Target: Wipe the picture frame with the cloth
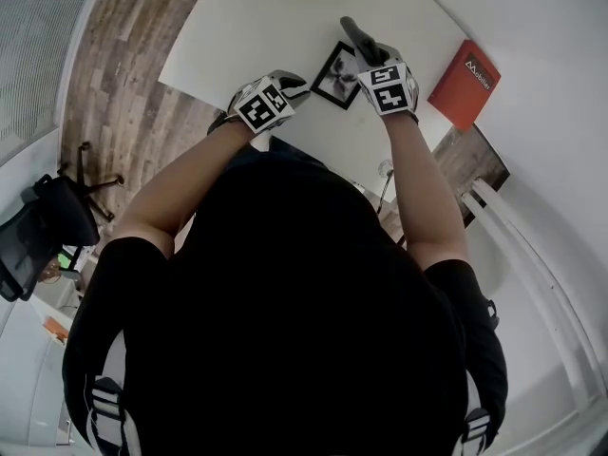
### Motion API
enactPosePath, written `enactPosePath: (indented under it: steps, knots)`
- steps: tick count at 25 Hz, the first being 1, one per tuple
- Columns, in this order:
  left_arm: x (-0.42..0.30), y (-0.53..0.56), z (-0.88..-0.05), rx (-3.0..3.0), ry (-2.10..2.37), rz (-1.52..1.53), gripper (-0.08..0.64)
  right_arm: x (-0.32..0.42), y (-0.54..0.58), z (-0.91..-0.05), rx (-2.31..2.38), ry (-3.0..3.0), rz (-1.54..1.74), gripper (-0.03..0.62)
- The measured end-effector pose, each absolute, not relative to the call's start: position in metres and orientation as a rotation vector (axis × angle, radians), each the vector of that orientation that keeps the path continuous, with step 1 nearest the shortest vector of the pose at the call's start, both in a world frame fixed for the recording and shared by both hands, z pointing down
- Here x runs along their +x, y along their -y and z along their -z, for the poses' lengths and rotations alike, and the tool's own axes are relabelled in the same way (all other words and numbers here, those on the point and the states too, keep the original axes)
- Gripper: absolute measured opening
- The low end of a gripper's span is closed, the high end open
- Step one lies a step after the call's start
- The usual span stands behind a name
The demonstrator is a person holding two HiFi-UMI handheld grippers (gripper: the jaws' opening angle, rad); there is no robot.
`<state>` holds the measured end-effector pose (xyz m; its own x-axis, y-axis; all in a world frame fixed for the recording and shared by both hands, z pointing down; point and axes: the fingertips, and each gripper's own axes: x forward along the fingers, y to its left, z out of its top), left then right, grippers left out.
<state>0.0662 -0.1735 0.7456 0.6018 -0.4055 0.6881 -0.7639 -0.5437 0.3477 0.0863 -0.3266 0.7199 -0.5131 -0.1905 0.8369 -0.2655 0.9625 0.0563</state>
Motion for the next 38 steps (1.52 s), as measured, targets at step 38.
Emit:
enactPosePath:
  steps: [38]
  knots:
    - [0.073,0.171,-0.785,2.248,0.852,-0.886,0.133,0.091,0.225,-0.76,0.049,2.007,-0.156,0.051]
